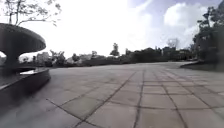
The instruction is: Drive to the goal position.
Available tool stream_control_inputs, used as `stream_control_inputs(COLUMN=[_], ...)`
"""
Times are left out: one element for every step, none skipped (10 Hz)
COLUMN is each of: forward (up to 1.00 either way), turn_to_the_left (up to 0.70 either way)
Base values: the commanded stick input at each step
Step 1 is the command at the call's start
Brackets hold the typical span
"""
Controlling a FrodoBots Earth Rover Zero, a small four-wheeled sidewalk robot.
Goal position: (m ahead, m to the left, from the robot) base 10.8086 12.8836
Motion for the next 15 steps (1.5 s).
stream_control_inputs(forward=[0.70,0.70,0.70,0.70,0.70,0.70,0.70,0.70,0.70,0.70,0.70,0.70,0.70,0.70,0.70], turn_to_the_left=[-0.35,-0.35,-0.35,-0.35,-0.35,-0.35,-0.35,-0.35,-0.35,-0.35,-0.35,-0.29,-0.17,-0.10,-0.05])
